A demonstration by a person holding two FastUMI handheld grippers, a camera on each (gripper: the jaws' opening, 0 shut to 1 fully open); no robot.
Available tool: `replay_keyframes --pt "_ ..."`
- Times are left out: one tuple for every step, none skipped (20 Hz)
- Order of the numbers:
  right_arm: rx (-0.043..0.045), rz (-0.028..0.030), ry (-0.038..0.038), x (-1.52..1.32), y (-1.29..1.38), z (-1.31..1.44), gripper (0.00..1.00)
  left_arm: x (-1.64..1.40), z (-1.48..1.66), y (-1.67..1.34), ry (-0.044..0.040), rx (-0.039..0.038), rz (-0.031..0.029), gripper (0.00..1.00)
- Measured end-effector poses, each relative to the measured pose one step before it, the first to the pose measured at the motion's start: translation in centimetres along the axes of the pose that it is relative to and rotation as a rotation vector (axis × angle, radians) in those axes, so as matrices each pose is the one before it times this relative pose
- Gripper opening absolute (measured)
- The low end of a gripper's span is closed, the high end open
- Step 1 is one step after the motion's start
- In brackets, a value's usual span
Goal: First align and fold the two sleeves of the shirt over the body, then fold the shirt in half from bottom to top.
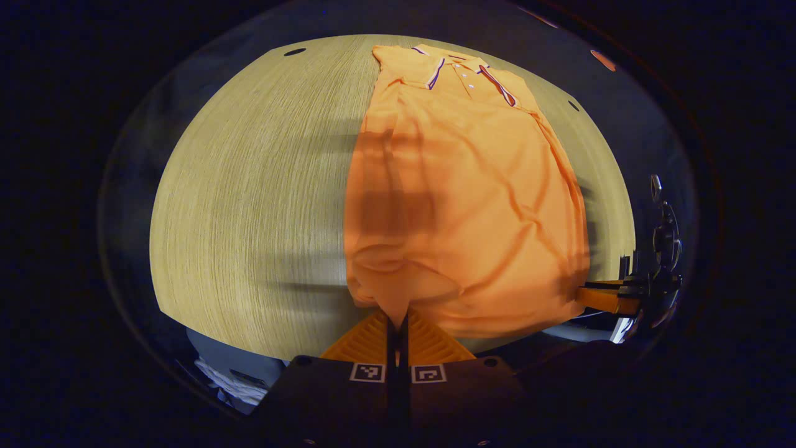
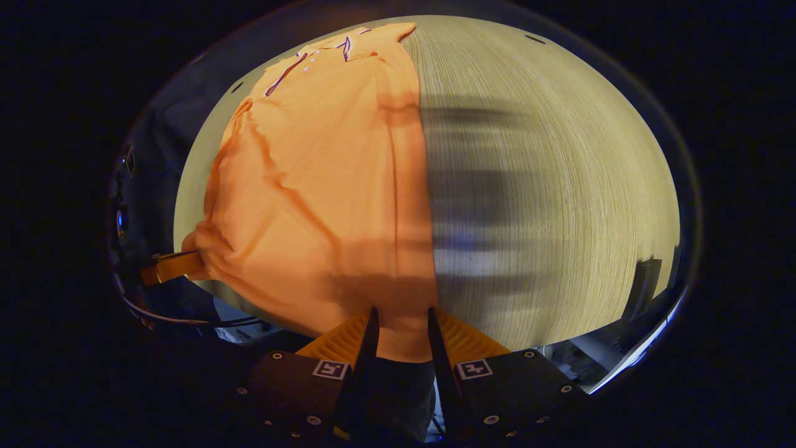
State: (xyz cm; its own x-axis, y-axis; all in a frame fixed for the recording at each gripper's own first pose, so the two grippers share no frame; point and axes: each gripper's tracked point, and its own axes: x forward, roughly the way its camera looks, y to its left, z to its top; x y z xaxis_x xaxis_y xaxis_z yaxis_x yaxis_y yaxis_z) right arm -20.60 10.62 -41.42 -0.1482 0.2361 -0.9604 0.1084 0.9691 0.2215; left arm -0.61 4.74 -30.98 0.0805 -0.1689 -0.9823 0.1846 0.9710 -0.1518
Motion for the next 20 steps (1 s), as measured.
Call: replay_keyframes --pt "-0.01413 0.03138 0.02960 0.007 1.143 -0.688 0.50 0.040 -0.030 0.036 0.00034 -0.00134 0.00081 0.01" --pt "-0.00999 0.01294 0.03250 0.333 0.866 -1.228 0.50 0.036 0.043 0.069 -0.00199 -0.00157 0.00187 0.01" --pt "-0.01840 0.01255 -0.00761 0.133 0.221 0.261 0.33 -0.034 -0.012 -0.047 -0.00236 -0.00578 -0.00380 0.01" --pt "0.03869 0.06453 -0.00871 0.376 0.799 0.357 0.04 0.110 -0.119 -0.043 0.00126 -0.00862 -0.00851 0.01" --pt "0.04158 0.03841 -0.01265 -0.406 0.461 0.374 0.05 0.000 -0.027 0.052 0.00224 -0.00425 -0.00356 0.00" --pt "0.03138 0.01656 -0.03232 0.444 -0.028 0.766 0.05 -0.135 0.019 0.131 -0.00162 0.00057 -0.00266 0.01" --pt "0.01536 -0.00244 -0.01034 -0.665 0.052 0.347 0.00 -0.041 0.004 0.223 -0.00178 -0.00288 -0.00013 0.01" --pt "0.00030 0.01833 -0.00415 0.115 0.356 -0.086 0.00 0.056 -0.036 0.193 0.00262 -0.00791 -0.00386 0.01" --pt "0.01274 0.02265 -0.01810 -0.359 0.768 0.754 0.01 -0.069 -0.095 0.036 0.00259 -0.00739 -0.00730 0.01" --pt "-0.00610 0.00745 -0.01648 -0.151 0.403 -0.156 0.00 -0.067 0.035 0.102 -0.00063 -0.00215 -0.00463 0.01" --pt "-0.01727 0.00618 0.00278 -0.288 0.235 0.217 0.00 -0.076 0.011 0.073 -0.00101 -0.00029 -0.00475 0.01" --pt "0.01566 -0.00436 -0.02937 -0.122 0.098 0.601 0.00 -0.130 0.133 0.050 -0.00377 -0.00148 -0.00286 0.01" --pt "-0.00564 0.01007 0.01061 -0.577 0.246 -0.057 0.00 -0.088 0.114 -0.022 -0.00205 0.00034 -0.00325 0.01" --pt "0.00477 0.00528 -0.01863 -0.344 0.207 0.542 0.00 -0.124 0.172 -0.049 -0.00417 0.00393 -0.00256 0.01" --pt "0.00330 -0.00702 -0.00671 -0.185 -0.249 0.193 0.00 -0.272 0.167 -0.061 -0.00362 0.00560 -0.00559 0.01" --pt "0.01403 -0.00171 -0.00629 -0.340 -0.179 0.540 0.00 -0.273 0.316 -0.237 -0.00921 0.00571 -0.00753 0.01" --pt "0.01123 0.00044 -0.00697 -0.340 -0.199 0.135 0.00 -0.329 0.336 -0.263 -0.00800 0.00807 -0.00767 0.01" --pt "0.00076 0.00448 -0.00605 -0.420 0.057 0.309 0.00 -0.422 0.482 -0.210 -0.01193 0.00604 -0.00664 0.01" --pt "0.00707 -0.00643 -0.02451 -0.361 -0.198 0.878 0.00 -0.366 0.633 -0.213 -0.01209 0.00364 -0.00530 0.01" --pt "-0.00605 0.00572 -0.00523 -0.275 0.101 0.415 0.00 -0.311 0.634 -0.206 -0.01347 0.00320 -0.00424 0.01"
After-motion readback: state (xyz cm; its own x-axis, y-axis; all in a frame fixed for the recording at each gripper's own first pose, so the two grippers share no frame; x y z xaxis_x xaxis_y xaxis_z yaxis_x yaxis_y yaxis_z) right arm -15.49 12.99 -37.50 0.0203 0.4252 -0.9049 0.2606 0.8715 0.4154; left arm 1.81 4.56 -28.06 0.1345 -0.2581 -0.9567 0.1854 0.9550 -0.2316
